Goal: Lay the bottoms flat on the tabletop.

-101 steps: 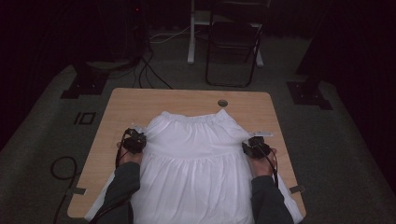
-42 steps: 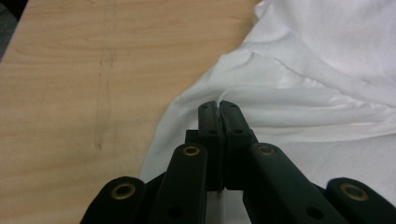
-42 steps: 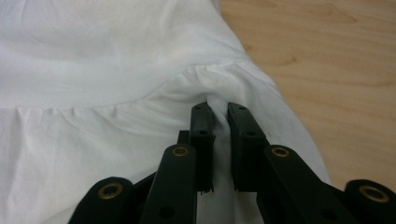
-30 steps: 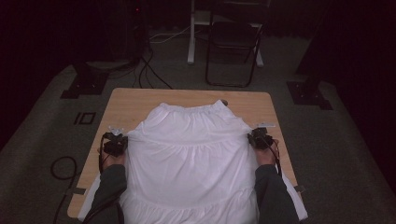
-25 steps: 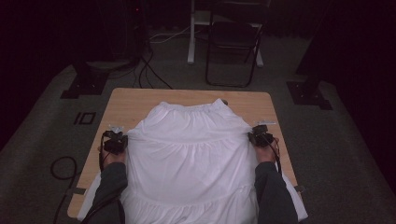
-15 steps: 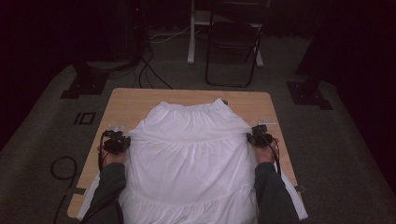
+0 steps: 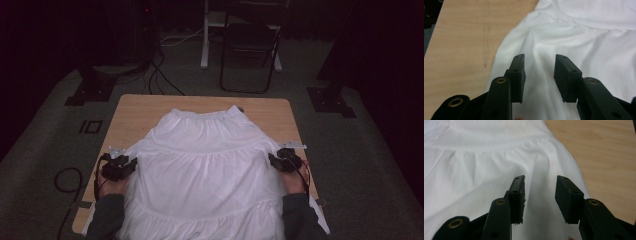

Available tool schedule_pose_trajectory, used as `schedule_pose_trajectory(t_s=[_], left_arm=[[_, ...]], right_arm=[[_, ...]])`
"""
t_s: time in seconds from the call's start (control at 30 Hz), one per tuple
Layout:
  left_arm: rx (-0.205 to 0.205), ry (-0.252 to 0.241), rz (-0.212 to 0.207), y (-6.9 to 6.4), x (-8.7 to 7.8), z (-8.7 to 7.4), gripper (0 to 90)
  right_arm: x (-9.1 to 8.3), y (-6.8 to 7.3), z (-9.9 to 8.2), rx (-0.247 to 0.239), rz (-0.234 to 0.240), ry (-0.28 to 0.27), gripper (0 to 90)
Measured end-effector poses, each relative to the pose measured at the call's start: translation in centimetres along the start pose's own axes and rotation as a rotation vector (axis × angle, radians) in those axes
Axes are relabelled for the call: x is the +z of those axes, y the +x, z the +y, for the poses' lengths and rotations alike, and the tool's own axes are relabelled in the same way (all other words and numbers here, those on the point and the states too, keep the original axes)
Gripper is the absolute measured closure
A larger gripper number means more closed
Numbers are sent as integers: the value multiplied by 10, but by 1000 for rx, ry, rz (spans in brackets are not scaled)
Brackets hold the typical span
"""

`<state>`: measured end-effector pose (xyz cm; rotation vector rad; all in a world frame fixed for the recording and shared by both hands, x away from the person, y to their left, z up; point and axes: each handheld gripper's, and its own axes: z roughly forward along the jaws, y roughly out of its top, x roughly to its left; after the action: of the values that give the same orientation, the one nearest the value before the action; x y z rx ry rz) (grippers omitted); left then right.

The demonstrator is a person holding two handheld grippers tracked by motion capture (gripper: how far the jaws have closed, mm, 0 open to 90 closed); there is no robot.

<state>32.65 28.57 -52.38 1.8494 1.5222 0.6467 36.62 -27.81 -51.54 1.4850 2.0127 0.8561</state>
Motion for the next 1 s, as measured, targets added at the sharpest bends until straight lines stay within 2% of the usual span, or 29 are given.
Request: schedule_pose_trajectory(t_s=[0.03,0.07,0.1,0.17,0.3,0.43,0.6,0.77,1.0], left_arm=[[0,0,0,0,0,0,600],[22,5,-2,-2,-6,-9,600],[28,12,-3,-2,-8,-13,592],[31,12,7,-1,-12,-20,582],[10,26,18,4,-22,-32,581],[2,48,5,6,-28,-44,581],[-18,46,12,10,-37,-55,573],[-51,13,49,21,-46,-58,569],[-92,-10,112,39,-55,-61,577]], right_arm=[[0,0,0,0,0,0,590],[-4,1,-4,3,7,-3,588],[-12,3,-14,-15,12,0,580],[-19,4,-23,-23,7,-1,571],[-33,0,-39,-2,2,-12,566],[-42,-3,-53,10,10,4,563],[-43,-1,-68,0,11,24,557],[-39,-2,-73,16,18,21,557],[-38,-2,-75,15,19,13,558]])
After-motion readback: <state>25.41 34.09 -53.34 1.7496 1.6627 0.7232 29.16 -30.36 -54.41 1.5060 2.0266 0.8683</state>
